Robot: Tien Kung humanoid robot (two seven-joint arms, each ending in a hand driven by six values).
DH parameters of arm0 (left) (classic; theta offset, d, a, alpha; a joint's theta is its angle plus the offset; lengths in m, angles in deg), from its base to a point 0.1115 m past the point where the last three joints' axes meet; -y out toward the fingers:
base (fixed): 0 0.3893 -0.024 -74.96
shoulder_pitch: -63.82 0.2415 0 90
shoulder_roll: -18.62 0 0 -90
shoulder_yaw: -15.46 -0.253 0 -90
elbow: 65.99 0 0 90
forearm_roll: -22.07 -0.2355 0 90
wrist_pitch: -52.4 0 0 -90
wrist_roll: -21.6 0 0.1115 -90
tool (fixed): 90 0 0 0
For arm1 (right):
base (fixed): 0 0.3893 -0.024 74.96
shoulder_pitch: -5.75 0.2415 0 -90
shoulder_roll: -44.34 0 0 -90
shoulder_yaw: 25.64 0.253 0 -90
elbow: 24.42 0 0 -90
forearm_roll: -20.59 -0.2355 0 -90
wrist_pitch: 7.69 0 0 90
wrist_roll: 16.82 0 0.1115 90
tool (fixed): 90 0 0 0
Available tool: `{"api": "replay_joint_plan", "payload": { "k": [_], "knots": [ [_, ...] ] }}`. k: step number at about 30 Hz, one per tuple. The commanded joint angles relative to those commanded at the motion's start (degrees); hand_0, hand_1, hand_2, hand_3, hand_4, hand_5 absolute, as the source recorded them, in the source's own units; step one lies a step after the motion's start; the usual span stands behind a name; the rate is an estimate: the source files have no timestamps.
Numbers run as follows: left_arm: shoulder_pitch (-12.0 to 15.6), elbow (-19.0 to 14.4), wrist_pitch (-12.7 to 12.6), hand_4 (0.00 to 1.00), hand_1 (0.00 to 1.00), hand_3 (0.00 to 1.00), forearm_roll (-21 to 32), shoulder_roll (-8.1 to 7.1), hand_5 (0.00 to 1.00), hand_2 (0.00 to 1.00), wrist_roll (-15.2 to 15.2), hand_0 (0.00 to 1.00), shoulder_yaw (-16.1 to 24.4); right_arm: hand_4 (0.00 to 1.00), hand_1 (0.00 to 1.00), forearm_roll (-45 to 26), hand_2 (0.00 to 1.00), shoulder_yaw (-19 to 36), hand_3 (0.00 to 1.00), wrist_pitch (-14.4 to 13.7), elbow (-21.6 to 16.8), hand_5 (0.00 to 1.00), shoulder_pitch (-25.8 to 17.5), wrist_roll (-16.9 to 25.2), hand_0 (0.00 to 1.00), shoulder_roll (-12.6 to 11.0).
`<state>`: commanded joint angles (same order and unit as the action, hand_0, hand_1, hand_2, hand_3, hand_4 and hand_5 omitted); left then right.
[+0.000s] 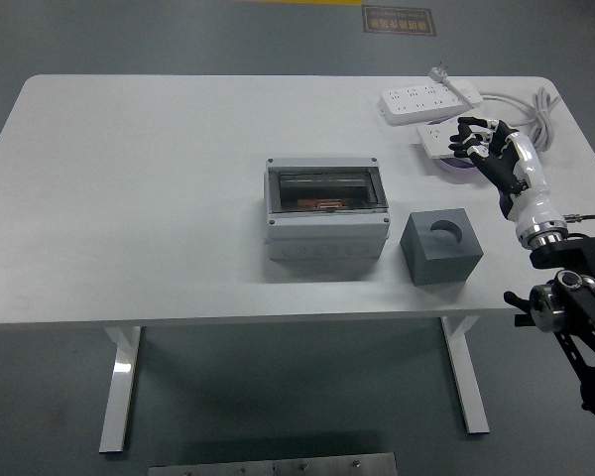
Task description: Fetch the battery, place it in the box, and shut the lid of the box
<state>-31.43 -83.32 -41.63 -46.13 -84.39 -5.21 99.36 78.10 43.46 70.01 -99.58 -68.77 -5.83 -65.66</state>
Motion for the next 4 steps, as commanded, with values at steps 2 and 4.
{"api": "replay_joint_plan", "payload": {
  "k": [2,4],
  "knots": [
    [0.0,0.0,0.0,0.685,0.687,0.605,0.0,0.07,0.210,0.640,0.0,0.590,0.0,0.672,0.550,0.5,0.543,0.1,0.634,0.1,-0.2,0.405,0.1,-0.1,0.601,0.0],
    [0.0,0.0,0.1,0.685,0.687,0.605,0.0,0.11,0.210,0.640,0.1,0.590,-0.1,0.672,0.550,0.7,0.543,0.2,0.634,0.2,-0.3,0.405,0.1,0.0,0.601,-0.1]
  ]
}}
